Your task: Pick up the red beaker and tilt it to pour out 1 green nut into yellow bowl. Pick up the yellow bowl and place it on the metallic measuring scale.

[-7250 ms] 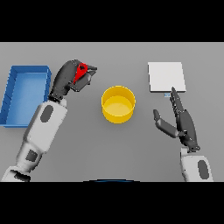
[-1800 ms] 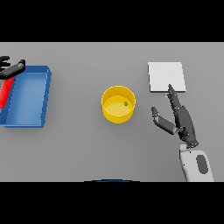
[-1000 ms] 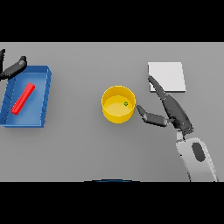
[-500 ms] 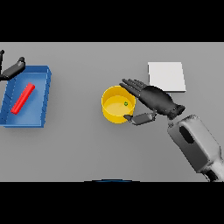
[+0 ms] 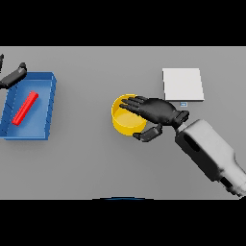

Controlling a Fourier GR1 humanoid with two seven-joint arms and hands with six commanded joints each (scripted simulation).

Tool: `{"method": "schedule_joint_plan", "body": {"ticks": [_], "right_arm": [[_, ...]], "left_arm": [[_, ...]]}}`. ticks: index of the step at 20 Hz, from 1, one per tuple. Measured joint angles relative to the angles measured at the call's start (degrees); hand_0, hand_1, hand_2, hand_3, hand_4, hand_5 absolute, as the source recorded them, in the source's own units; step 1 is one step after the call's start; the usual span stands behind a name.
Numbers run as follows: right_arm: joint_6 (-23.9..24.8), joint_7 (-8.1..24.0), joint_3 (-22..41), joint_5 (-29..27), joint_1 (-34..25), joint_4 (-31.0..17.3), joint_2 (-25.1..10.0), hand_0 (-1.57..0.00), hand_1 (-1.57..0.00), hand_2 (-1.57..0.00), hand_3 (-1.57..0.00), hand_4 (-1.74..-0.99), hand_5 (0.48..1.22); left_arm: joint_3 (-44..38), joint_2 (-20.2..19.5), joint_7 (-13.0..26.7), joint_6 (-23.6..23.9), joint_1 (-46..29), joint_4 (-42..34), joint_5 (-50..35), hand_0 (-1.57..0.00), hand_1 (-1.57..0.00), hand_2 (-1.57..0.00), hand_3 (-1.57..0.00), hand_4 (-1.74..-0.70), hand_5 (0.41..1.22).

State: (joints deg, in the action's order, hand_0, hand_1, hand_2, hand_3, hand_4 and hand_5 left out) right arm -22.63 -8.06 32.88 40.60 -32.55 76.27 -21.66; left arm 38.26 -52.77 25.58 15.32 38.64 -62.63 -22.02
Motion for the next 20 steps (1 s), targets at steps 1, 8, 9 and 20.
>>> {"method": "schedule_joint_plan", "body": {"ticks": [1, 8, 9, 20], "right_arm": [[0.2, -1.2, 0.5, 0.1, -0.5, -1.1, 0.5, 0.00, 0.00, 0.00, 0.00, -1.228, 0.656], [-2.5, -1.6, 3.2, 1.7, -3.1, -5.3, 1.1, 0.00, 0.00, 0.00, 0.00, -1.273, 0.687], [-2.8, -1.6, 3.5, 2.0, -3.8, -5.9, 1.3, 0.00, 0.00, 0.00, 0.00, -1.277, 0.692], [-1.4, -5.1, 4.3, 2.0, -4.5, -11.7, 3.1, -0.07, -0.07, -0.14, -0.18, -1.365, 0.838]], "left_arm": [[-0.1, 0.2, -0.4, 0.0, -0.1, 0.3, -0.1, 0.00, 0.00, 0.00, 0.00, -0.79, 0.729], [-0.3, 0.9, -0.8, 0.2, 0.2, 0.8, -0.3, 0.00, 0.00, 0.00, 0.00, -0.80, 0.723], [-0.4, 0.8, -0.7, 0.3, -0.1, 0.6, -0.5, 0.00, 0.00, 0.00, 0.00, -0.80, 0.723], [0.7, -0.4, 1.8, 1.7, -0.3, -3.1, 0.3, 0.00, 0.00, 0.00, 0.00, -0.80, 0.730]]}}
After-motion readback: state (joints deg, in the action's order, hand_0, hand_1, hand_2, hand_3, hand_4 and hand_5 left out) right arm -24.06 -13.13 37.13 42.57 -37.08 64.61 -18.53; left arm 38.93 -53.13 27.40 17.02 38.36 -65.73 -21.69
